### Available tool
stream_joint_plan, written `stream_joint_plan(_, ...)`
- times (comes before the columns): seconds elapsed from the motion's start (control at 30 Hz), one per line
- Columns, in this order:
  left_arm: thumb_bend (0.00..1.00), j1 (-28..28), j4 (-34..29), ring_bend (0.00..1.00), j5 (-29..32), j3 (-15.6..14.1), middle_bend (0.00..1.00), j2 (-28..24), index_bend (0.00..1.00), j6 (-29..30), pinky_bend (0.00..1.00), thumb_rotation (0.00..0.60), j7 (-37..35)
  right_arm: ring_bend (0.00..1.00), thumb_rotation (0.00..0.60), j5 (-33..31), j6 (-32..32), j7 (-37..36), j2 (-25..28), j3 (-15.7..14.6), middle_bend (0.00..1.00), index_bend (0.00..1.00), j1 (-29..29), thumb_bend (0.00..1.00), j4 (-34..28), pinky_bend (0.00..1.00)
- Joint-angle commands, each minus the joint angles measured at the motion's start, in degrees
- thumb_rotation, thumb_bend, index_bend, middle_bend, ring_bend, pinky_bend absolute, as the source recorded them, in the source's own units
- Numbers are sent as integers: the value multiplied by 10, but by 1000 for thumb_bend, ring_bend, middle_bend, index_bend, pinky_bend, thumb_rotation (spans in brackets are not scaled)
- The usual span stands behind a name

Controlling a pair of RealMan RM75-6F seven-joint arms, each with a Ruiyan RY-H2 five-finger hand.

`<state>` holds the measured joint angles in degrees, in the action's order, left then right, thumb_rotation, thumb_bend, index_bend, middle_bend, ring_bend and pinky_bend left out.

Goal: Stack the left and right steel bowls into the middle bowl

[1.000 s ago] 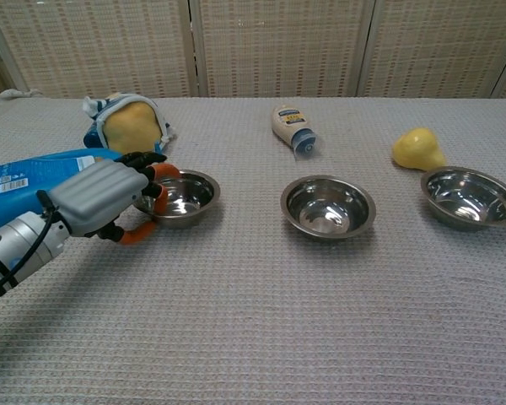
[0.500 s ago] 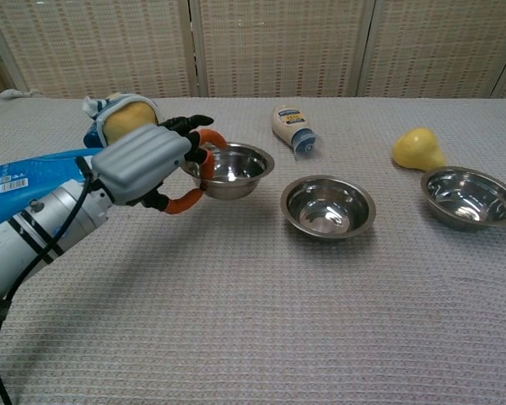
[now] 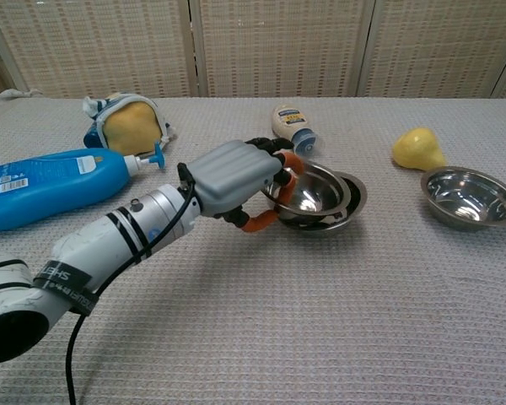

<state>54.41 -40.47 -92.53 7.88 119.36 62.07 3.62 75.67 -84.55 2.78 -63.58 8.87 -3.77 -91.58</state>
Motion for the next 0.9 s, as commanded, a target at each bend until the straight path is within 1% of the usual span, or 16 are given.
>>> stream_joint_plan(0.03,627,11,13,0,-2,-6,160,17,631,-4,116,600,12,0,600,1,0,-7,4,0,0,0,1,153,0,0)
stream_joint_plan(0.07,619,12,15,0,-2,-6,156,19,593,-3,116,600,15,0,600,1,0,-10,5,0,0,0,2,153,0,0)
stream_joint_plan(0.1,597,14,17,0,-3,-7,147,20,501,-3,116,600,17,0,600,1,-1,-12,6,1,0,0,3,153,0,0)
stream_joint_plan(0.13,583,15,16,0,-2,-8,140,21,438,-3,116,600,19,0,600,1,-2,-15,7,1,0,0,4,153,0,0)
stream_joint_plan(0.2,548,15,9,0,1,-8,107,20,227,-6,116,600,22,0,600,2,-3,-17,7,1,0,0,4,153,0,0)
stream_joint_plan(0.23,533,16,1,0,3,-8,75,16,117,-12,114,600,24,0,600,3,-4,-17,7,1,0,0,5,153,0,0)
stream_joint_plan(0.3,510,18,-16,0,7,-8,25,8,20,-22,109,600,34,0,600,4,-3,-17,7,0,0,0,4,153,0,0)
stream_joint_plan(0.33,496,19,-29,0,9,-8,7,2,1,-28,105,600,43,0,600,5,-1,-17,7,-1,0,0,4,153,0,0)
stream_joint_plan(0.47,467,17,-79,0,19,-6,0,-24,0,-40,97,600,79,0,600,13,1,-14,6,-5,0,0,2,153,-1,0)
stream_joint_plan(0.57,453,2,-141,0,38,-8,0,-65,0,-57,87,600,114,0,600,20,10,-5,2,-10,0,0,-3,153,1,0)
stream_joint_plan(0.6,449,-5,-164,0,44,-11,0,-82,0,-58,84,600,125,0,600,22,16,-3,1,-12,0,0,-7,153,2,0)
stream_joint_plan(0.73,433,-56,-267,0,74,-25,0,-182,0,-45,81,600,178,0,600,36,55,8,-15,-17,0,0,-34,153,20,0)
stream_joint_plan(0.8,429,-85,-296,0,94,-26,0,-226,0,-23,82,600,201,0,600,41,84,18,-28,-19,0,0,-55,153,30,0)
stream_joint_plan(0.9,428,-124,-311,0,115,-29,0,-273,0,10,82,600,211,0,600,48,134,30,-48,-23,0,0,-90,153,47,0)
